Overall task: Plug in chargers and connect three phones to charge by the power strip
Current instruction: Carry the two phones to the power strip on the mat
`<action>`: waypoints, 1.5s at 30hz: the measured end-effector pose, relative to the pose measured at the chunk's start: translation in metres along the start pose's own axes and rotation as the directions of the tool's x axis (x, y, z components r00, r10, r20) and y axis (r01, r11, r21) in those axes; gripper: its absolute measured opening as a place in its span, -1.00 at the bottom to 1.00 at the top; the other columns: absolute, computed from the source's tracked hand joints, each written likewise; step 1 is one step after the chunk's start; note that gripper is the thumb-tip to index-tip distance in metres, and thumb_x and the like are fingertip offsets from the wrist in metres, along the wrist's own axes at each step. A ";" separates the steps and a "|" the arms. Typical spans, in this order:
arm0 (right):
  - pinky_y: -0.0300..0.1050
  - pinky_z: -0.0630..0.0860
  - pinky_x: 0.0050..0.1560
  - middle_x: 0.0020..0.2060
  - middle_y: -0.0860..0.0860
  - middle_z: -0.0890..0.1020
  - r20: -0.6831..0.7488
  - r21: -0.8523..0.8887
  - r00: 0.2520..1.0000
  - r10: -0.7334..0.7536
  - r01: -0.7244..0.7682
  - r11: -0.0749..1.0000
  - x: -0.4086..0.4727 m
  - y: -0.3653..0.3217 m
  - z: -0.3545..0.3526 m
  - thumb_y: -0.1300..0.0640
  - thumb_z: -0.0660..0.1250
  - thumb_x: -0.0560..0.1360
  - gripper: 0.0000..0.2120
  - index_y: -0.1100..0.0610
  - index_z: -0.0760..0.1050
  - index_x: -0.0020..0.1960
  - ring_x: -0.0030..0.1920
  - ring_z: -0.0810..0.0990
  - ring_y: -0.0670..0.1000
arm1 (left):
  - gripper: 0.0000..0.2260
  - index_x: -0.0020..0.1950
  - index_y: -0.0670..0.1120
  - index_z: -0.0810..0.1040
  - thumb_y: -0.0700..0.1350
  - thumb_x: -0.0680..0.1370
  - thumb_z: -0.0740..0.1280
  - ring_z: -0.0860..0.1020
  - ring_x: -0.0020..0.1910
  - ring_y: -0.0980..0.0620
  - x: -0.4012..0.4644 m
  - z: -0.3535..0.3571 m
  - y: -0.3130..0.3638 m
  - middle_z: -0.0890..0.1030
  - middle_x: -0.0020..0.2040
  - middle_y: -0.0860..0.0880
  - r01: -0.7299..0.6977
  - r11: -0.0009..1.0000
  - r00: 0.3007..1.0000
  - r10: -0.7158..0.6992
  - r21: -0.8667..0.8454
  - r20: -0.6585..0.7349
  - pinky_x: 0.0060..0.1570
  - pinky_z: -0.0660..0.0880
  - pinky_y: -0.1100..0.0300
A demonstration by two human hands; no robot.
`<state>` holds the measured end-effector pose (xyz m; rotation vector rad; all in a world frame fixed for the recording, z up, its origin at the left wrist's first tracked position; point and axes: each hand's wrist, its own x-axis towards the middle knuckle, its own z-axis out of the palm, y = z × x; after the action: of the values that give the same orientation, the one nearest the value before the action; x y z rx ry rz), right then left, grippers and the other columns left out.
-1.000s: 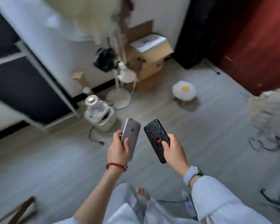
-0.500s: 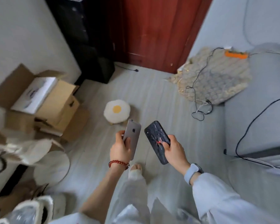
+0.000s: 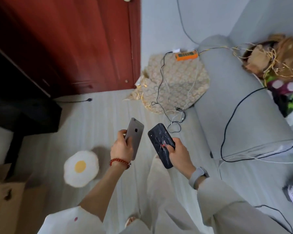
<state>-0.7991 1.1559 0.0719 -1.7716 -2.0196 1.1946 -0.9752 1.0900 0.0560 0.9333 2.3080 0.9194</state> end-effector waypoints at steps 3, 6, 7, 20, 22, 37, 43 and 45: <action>-0.01 0.44 -0.07 0.02 0.16 0.59 -0.014 0.043 0.999 0.049 -0.048 0.998 0.078 0.003 -0.027 0.16 0.16 0.56 -0.77 0.20 0.35 0.19 -0.01 0.53 0.20 | -0.79 0.17 -0.14 0.32 -0.17 0.54 0.16 0.52 -0.18 -0.20 0.067 0.041 0.040 0.60 0.01 -0.23 0.004 1.000 0.999 -0.004 -0.015 0.048 -0.31 0.35 0.13; -0.02 0.40 -0.10 0.01 0.18 0.57 0.000 0.084 0.996 0.089 -0.089 0.992 0.146 0.003 -0.061 0.18 0.15 0.55 -0.77 0.21 0.34 0.18 -0.02 0.52 0.20 | -0.80 0.16 -0.13 0.32 -0.14 0.54 0.16 0.47 -0.23 -0.11 0.126 0.073 0.083 0.60 0.01 -0.22 0.053 0.998 0.995 -0.051 -0.023 0.086 -0.35 0.37 0.13; -0.02 0.39 -0.10 0.00 0.18 0.57 -0.004 0.089 0.995 0.098 -0.097 0.991 0.168 0.003 -0.074 0.18 0.15 0.55 -0.78 0.21 0.35 0.17 -0.02 0.52 0.21 | -0.80 0.15 -0.12 0.32 -0.14 0.54 0.16 0.48 -0.22 -0.12 0.144 0.083 0.097 0.60 0.01 -0.22 0.071 0.997 0.993 -0.067 -0.043 0.101 -0.32 0.41 0.09; -0.08 0.34 -0.11 -0.09 0.08 0.47 0.029 0.197 0.958 0.285 -0.285 0.938 0.404 0.016 -0.145 0.23 0.12 0.55 -0.78 0.25 0.34 0.18 -0.04 0.49 0.16 | -0.78 0.17 -0.19 0.33 -0.15 0.54 0.18 0.44 -0.19 -0.08 0.341 0.198 0.208 0.56 0.07 -0.23 0.262 0.960 0.942 -0.231 -0.102 0.243 -0.34 0.33 0.17; -0.12 0.33 -0.19 -0.09 0.07 0.47 0.041 0.203 0.951 0.307 -0.308 0.929 0.448 0.016 -0.147 0.21 0.14 0.55 -0.78 0.24 0.35 0.17 -0.10 0.46 0.10 | -0.77 0.17 -0.20 0.31 -0.15 0.55 0.17 0.46 -0.19 -0.09 0.375 0.220 0.215 0.55 0.07 -0.24 0.298 0.948 0.931 -0.263 -0.113 0.254 -0.27 0.36 0.15; -0.16 0.36 -0.39 -0.23 -0.01 0.44 0.172 0.239 0.882 0.438 -0.469 0.850 0.732 0.060 -0.096 0.26 0.09 0.57 -0.85 0.17 0.31 0.13 -0.31 0.43 -0.04 | -0.80 0.18 -0.19 0.27 -0.20 0.57 0.12 0.52 -0.10 -0.18 0.580 0.414 0.197 0.55 0.08 -0.28 0.460 0.887 0.861 -0.437 -0.032 0.260 -0.20 0.43 0.06; -0.22 0.36 -0.41 -0.09 0.12 0.52 0.186 0.167 0.909 0.374 -0.404 0.899 0.762 0.083 -0.094 0.25 0.11 0.57 -0.81 0.23 0.33 0.17 -0.27 0.46 -0.02 | -0.77 0.22 -0.15 0.28 -0.19 0.57 0.12 0.44 -0.24 -0.10 0.598 0.449 0.197 0.58 -0.01 -0.29 0.514 0.857 0.847 -0.511 0.019 0.148 -0.28 0.32 0.11; -0.14 0.42 -0.32 -0.09 0.16 0.57 0.195 0.022 0.937 0.291 -0.301 0.954 0.766 0.091 -0.101 0.24 0.13 0.55 -0.83 0.24 0.39 0.11 -0.22 0.49 0.07 | -0.78 0.20 -0.17 0.31 -0.20 0.56 0.13 0.48 -0.17 -0.15 0.599 0.454 0.201 0.55 0.04 -0.29 0.515 0.857 0.853 -0.515 0.022 0.087 -0.24 0.34 0.10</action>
<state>-0.8690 1.8848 -0.1895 -2.0615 -1.8404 1.5429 -0.9919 1.8237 -0.2019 0.3027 2.3000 0.6298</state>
